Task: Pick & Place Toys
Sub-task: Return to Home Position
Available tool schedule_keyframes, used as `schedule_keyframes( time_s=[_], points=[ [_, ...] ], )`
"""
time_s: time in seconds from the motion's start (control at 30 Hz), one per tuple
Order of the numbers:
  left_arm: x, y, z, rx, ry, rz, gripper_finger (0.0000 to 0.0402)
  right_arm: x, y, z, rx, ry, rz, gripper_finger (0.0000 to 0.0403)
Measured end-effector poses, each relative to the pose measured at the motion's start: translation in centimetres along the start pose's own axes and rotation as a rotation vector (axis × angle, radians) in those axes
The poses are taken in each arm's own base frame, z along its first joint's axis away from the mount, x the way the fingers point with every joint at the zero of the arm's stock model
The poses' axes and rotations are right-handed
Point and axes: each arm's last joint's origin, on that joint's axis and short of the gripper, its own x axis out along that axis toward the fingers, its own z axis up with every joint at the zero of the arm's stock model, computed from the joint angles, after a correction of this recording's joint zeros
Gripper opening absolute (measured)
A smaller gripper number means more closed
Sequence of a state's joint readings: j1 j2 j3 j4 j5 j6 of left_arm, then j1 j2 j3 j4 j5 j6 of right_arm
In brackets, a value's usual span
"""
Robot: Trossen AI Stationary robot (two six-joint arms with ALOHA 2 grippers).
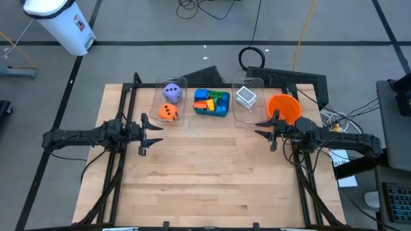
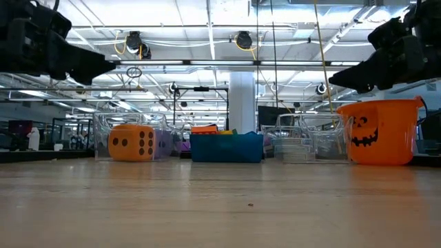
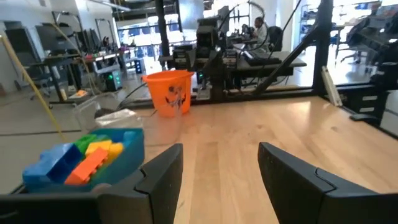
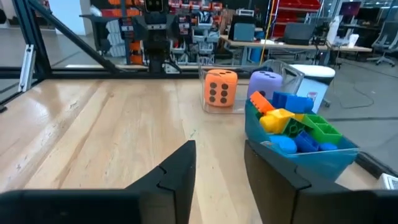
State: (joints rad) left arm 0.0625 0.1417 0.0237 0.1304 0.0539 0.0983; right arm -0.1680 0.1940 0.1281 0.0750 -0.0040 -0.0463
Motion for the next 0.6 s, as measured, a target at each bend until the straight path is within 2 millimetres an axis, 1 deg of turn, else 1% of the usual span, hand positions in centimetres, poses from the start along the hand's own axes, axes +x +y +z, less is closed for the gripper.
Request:
schedule_keyframes(
  time_s=[0.07,0.17,0.3,0.43,0.5,0.6],
  points=[
    [0.03,0.08,-0.40,-0.005,0.012,0.017,0.0214,0.05,0.00,-0.19,-0.001,-0.009,-0.001,0.0122],
    [0.02,0.22,-0.22,-0.008,0.000,0.037,0.0214,0.18,0.04,-0.93,-0.003,-0.018,-0.002,0.0105],
    [0.02,0.23,-0.19,-0.013,-0.002,0.037,0.0213,0.14,0.01,-0.33,-0.003,-0.102,-0.007,0.0078],
    [0.02,0.23,-0.20,-0.012,-0.002,0.037,0.0212,0.16,0.02,-0.52,-0.005,-0.081,-0.004,0.0048],
    [0.02,0.23,-0.20,-0.005,-0.002,0.037,0.0202,0.13,0.02,-0.48,-0.017,-0.086,-0.005,0.0032],
    [0.02,0.23,-0.20,-0.001,-0.001,0.037,0.0165,0.14,0.02,-0.49,-0.031,-0.086,-0.005,0.0007]
  ],
)
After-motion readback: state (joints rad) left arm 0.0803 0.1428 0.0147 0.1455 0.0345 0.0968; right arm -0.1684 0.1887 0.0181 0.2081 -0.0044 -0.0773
